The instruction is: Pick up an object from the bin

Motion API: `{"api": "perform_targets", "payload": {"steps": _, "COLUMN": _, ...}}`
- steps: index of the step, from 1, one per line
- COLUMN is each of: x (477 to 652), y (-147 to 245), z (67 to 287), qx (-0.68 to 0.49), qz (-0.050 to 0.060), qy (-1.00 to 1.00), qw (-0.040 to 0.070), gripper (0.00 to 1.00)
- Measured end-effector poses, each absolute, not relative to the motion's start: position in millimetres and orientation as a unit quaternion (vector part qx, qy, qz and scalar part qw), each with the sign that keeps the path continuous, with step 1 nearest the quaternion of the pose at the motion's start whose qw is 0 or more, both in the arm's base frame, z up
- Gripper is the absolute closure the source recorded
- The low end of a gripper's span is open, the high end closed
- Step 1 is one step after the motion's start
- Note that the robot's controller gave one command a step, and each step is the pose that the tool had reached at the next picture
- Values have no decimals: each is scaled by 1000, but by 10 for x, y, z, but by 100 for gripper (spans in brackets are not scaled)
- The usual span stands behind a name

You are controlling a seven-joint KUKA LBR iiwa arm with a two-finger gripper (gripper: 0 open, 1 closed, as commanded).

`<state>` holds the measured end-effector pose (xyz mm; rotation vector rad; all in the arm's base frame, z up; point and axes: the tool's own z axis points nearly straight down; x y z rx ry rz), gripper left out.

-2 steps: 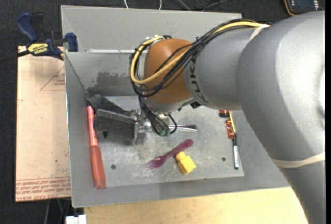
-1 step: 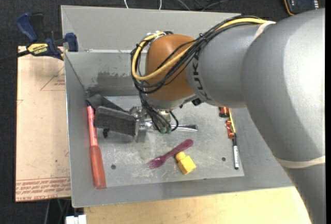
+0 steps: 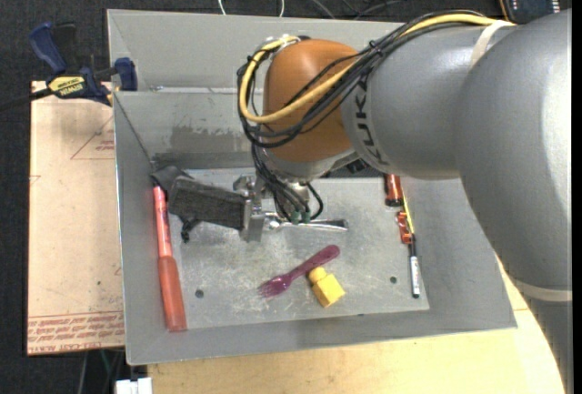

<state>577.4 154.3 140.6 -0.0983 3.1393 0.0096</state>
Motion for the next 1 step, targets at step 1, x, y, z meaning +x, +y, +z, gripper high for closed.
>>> {"api": "perform_targets", "payload": {"steps": 1, "x": 5788, "y": 1547, "z": 1670, "qx": -31, "qz": 4, "qy": 1000, "qw": 3, "gripper": 100}}
